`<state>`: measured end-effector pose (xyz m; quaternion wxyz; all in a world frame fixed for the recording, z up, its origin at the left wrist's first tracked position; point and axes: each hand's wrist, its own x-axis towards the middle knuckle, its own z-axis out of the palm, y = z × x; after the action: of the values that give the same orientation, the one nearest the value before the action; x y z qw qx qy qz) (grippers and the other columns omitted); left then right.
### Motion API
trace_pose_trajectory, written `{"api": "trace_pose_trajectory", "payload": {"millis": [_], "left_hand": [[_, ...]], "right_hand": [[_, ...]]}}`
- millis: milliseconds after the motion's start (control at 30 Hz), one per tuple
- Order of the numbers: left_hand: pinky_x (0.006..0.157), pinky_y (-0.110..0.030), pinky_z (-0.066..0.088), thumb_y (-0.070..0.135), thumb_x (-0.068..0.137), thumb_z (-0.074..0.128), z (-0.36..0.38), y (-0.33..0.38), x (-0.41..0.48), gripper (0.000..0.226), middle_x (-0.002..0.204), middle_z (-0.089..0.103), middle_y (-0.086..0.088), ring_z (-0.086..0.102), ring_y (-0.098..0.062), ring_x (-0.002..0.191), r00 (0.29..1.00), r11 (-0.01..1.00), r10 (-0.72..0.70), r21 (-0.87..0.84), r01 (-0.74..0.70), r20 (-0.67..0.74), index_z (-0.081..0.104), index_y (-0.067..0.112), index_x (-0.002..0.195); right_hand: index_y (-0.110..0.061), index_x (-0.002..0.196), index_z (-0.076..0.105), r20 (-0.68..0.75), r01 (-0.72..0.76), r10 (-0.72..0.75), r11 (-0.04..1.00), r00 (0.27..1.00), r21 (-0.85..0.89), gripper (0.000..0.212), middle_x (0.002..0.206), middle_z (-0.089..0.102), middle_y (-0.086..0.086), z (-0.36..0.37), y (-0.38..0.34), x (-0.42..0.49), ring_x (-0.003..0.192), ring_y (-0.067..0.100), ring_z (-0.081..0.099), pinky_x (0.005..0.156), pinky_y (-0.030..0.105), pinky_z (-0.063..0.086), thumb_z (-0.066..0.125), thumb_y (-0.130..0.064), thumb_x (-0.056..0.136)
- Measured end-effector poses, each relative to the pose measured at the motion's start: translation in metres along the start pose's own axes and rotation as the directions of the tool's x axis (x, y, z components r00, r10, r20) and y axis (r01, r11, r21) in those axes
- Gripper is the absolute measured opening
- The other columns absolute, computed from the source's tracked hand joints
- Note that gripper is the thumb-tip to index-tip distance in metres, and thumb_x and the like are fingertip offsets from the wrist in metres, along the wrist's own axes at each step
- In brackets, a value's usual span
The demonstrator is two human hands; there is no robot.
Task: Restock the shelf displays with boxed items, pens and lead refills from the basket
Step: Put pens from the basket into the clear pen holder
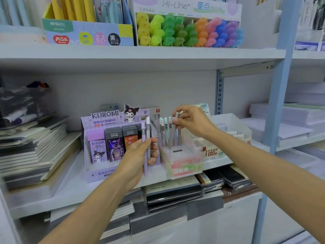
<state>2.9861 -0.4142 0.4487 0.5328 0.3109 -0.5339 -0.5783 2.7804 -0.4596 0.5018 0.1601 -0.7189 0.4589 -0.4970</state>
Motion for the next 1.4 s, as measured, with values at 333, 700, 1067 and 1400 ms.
{"api": "trace_pose_trajectory", "payload": {"millis": [333, 700, 1067, 1400], "left_hand": [[0.051, -0.016, 0.043, 0.011, 0.099, 0.047, -0.002, -0.005, 0.002, 0.022, 0.066, 0.055, 0.004, 0.047, -0.007, 0.054, 0.989, 0.989, 0.122, 0.074, -0.128, 0.081, 0.067, 0.003, 0.105], [0.054, -0.018, 0.047, 0.014, 0.094, 0.057, 0.007, -0.004, 0.0, 0.019, 0.065, 0.057, 0.0, 0.049, -0.01, 0.055, 0.989, 0.983, 0.14, 0.116, -0.144, 0.04, 0.07, 0.007, 0.106], [0.061, -0.024, 0.057, 0.022, 0.095, 0.054, 0.015, -0.001, -0.004, 0.02, 0.086, 0.075, -0.007, 0.069, -0.017, 0.068, 0.992, 0.994, 0.096, 0.044, -0.1, 0.082, 0.069, 0.01, 0.102], [0.033, -0.018, 0.021, 0.027, 0.104, 0.04, 0.007, 0.003, -0.007, 0.023, 0.082, 0.074, -0.002, 0.046, -0.011, 0.042, 0.994, 0.965, 0.106, 0.245, -0.098, -0.019, 0.043, 0.005, 0.107]], "right_hand": [[-0.011, 0.096, 0.063, -0.027, 0.062, -0.07, 0.967, 0.997, -0.249, 0.017, 0.088, 0.067, 0.005, 0.02, 0.001, 0.009, 0.071, 0.021, 0.068, 0.071, 0.033, 0.057, 0.073, -0.004, 0.083], [-0.006, 0.097, 0.065, 0.061, -0.059, 0.044, 0.959, 0.997, 0.276, 0.037, 0.074, 0.074, 0.004, 0.012, -0.039, -0.017, 0.065, 0.013, 0.069, 0.059, 0.02, 0.053, 0.079, -0.033, 0.076], [-0.001, 0.103, 0.06, 0.058, -0.098, 0.081, 0.895, 0.995, 0.436, 0.02, 0.082, 0.071, 0.015, -0.005, -0.047, -0.022, 0.065, 0.018, 0.07, 0.064, 0.023, 0.059, 0.068, 0.001, 0.085], [0.003, 0.111, 0.059, -0.16, -0.06, 0.087, 0.984, 0.983, 0.166, 0.027, 0.09, 0.068, 0.017, -0.011, -0.015, -0.01, 0.072, 0.022, 0.069, 0.066, 0.025, 0.059, 0.067, 0.003, 0.086]]}}
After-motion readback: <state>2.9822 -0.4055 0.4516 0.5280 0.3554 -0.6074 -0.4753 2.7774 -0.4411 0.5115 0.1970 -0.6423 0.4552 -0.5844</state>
